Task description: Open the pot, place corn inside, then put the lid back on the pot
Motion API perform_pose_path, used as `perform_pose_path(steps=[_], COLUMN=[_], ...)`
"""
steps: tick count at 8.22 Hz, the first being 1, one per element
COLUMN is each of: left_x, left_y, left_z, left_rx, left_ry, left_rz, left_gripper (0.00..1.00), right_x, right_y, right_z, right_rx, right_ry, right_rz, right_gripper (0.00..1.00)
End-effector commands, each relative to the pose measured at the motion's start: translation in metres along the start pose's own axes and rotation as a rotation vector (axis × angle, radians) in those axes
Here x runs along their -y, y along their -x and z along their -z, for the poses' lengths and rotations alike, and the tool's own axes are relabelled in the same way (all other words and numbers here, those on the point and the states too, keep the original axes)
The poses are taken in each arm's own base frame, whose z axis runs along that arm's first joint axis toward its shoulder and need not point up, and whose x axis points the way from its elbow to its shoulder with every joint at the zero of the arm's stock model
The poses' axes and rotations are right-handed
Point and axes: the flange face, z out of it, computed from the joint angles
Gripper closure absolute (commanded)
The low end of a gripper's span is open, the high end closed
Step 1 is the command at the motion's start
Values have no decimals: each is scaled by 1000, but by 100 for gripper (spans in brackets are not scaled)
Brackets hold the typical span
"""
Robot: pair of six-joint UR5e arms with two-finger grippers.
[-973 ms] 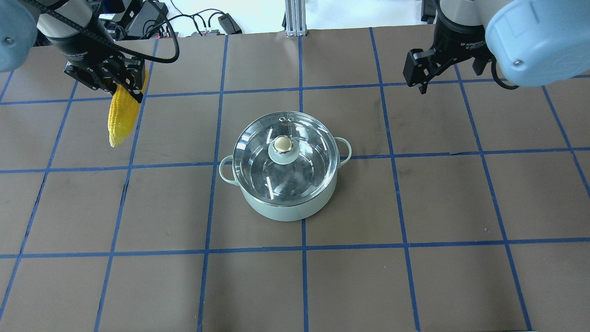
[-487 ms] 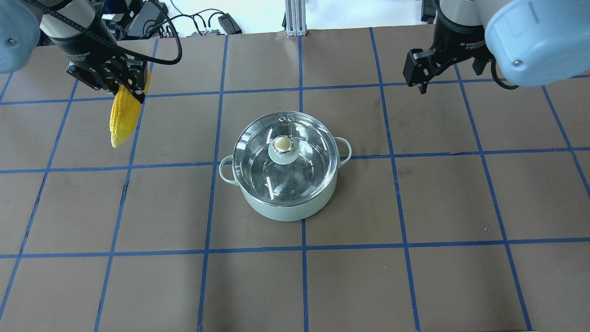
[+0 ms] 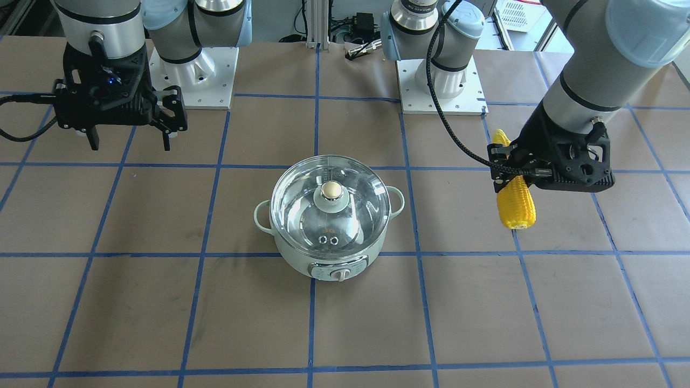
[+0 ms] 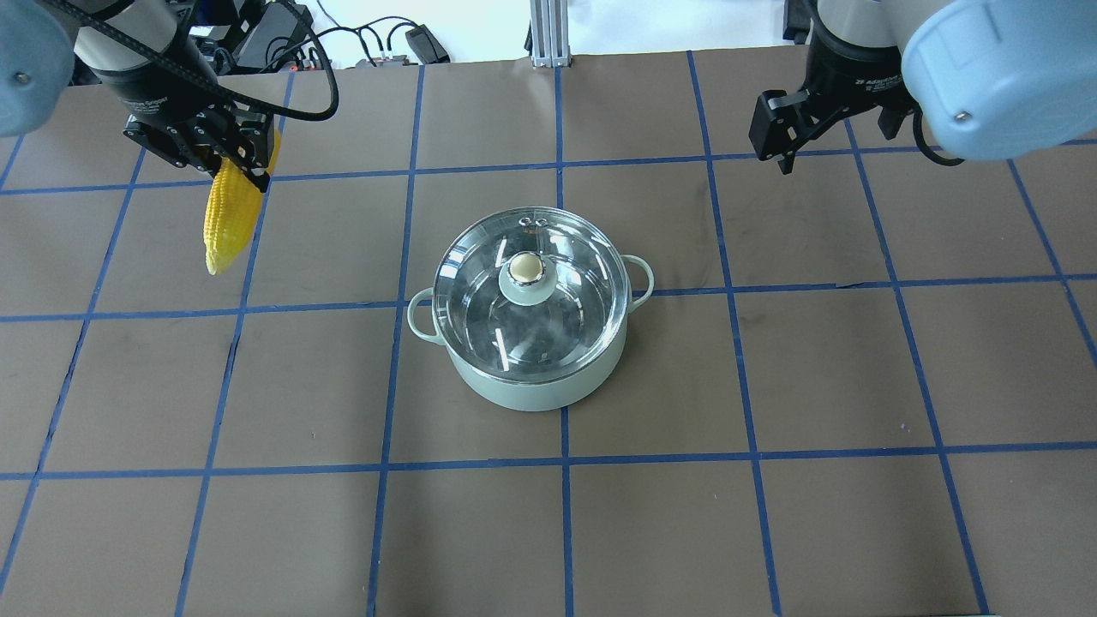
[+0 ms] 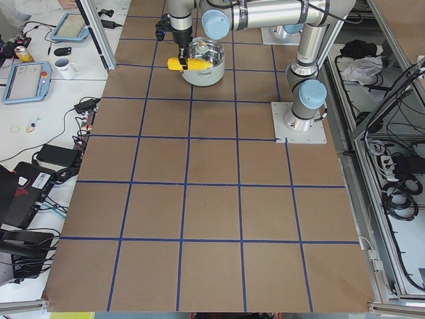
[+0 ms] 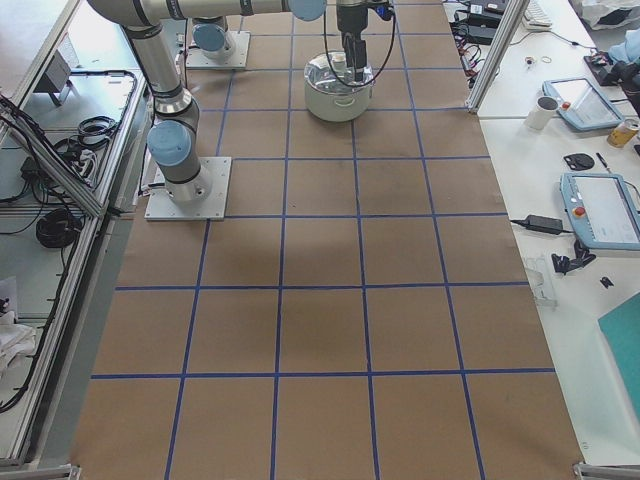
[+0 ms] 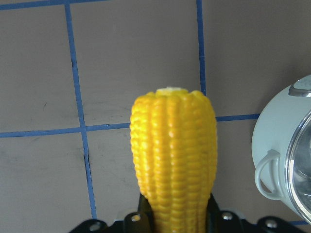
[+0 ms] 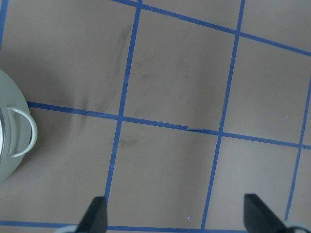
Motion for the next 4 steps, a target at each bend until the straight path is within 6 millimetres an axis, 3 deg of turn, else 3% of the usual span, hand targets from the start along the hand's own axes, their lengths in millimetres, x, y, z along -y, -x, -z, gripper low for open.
perform_pose_path(steps=[1,4], left_x=[0,3], left_y=[0,1], left_z=[0,-1], left_rx=[0,0], left_ry=[1,2], left_rz=[0,0], left_gripper=[100,100], right_x=[0,0], right_y=[0,0], right_z=[0,0], right_rx=[3,1], right_ry=[0,-1], right_rz=[0,0], right_gripper=[0,0])
